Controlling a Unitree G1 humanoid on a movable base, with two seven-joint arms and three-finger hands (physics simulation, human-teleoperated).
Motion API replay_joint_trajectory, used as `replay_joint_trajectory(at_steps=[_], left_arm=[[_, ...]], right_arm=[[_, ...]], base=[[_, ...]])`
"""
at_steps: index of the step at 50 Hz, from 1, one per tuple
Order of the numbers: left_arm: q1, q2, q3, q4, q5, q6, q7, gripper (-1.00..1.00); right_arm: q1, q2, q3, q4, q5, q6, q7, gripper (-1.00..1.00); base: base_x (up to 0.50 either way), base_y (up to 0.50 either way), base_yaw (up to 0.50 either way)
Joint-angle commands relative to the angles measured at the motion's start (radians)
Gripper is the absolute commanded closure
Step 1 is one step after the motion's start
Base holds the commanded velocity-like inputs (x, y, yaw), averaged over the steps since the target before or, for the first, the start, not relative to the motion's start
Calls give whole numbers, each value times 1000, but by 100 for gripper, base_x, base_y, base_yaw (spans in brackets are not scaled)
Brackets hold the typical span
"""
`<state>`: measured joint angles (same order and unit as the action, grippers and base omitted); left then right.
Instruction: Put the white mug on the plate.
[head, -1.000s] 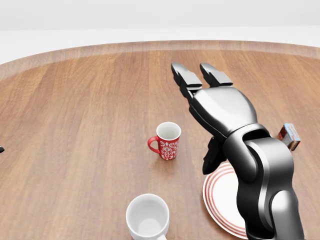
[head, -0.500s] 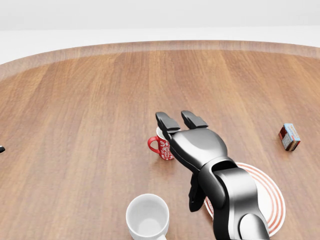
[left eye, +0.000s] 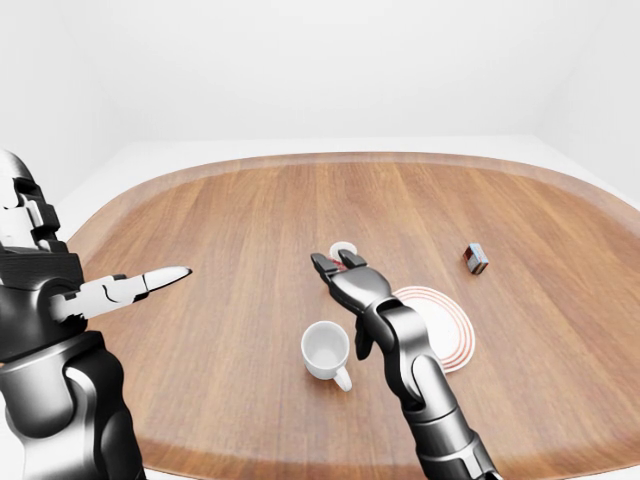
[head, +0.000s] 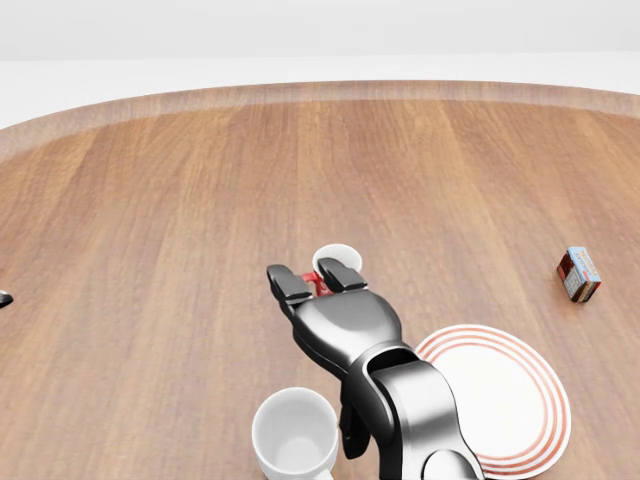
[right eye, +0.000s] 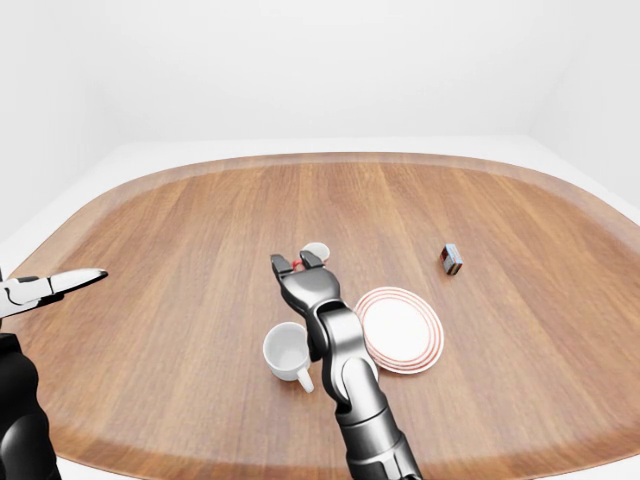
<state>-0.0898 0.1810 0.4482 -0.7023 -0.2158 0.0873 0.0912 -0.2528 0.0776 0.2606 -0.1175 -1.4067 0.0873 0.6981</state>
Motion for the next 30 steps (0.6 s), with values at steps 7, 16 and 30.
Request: replay_joint_trajectory(at_steps=[7, 16, 30], left_arm=[[3, -4, -4, 3, 3, 0, -1, -100], [3, -4, -4, 4, 2, 0, -1, -100], [3, -4, -3, 0, -1, 0, 0, -100]], right_arm=[[-4, 54, 53, 46, -46, 0, 0, -100], [-5, 67, 67, 95, -60, 0, 0, -100], [19, 85, 98, 159, -72, 0, 0, -100]], base=[[0, 0, 0], [0, 0, 0], [0, 0, 0]])
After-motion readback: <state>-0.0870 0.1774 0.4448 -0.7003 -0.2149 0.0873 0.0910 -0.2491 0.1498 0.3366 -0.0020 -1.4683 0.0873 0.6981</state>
